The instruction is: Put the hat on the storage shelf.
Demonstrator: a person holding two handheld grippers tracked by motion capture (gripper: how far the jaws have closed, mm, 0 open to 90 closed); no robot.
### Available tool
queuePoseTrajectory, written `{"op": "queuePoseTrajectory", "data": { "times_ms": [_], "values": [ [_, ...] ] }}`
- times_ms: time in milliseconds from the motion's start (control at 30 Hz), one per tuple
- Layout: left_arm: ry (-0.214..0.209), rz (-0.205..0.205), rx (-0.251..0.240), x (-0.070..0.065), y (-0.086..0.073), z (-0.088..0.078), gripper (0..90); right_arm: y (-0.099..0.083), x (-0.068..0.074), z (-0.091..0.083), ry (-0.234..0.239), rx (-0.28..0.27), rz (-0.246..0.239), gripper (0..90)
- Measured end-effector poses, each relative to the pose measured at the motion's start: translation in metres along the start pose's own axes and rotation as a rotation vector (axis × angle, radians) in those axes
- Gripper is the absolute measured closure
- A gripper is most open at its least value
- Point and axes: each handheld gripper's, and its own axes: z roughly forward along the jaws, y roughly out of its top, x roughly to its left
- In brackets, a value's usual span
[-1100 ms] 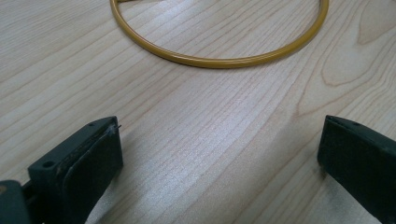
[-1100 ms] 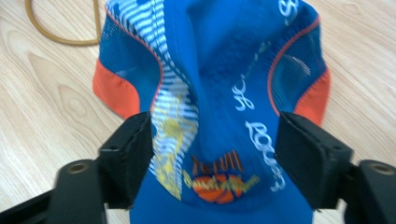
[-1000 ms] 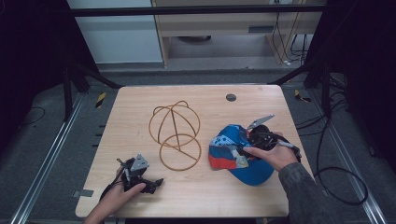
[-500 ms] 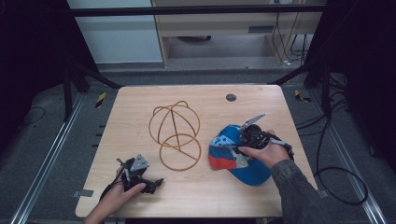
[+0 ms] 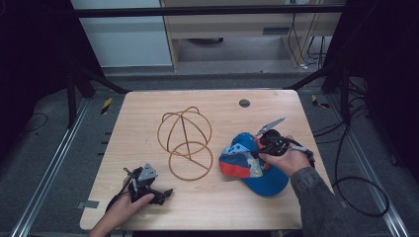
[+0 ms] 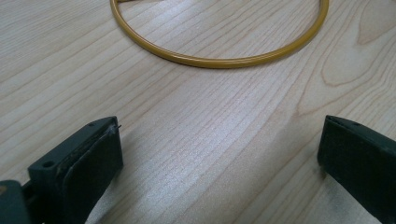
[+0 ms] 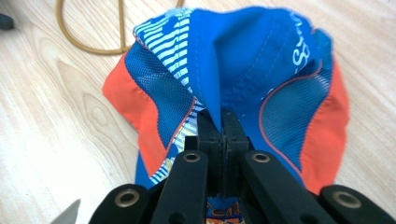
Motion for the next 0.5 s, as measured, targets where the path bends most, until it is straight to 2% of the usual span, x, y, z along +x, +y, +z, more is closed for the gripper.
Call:
{"op": "queuePoseTrajectory", "data": {
  "times_ms": [200,500],
  "values": [
    [0.000,0.000,0.000,0.000,0.000,0.000,0.0,0.011,-0.002,-0.024,0.002,-0.063,-0.002,89.8],
    [0.000,0.000,0.000,0.000,0.000,0.000,0.0,0.030,-0.003,-0.068,-0.051,-0.143,-0.016,89.8]
  ]
}}
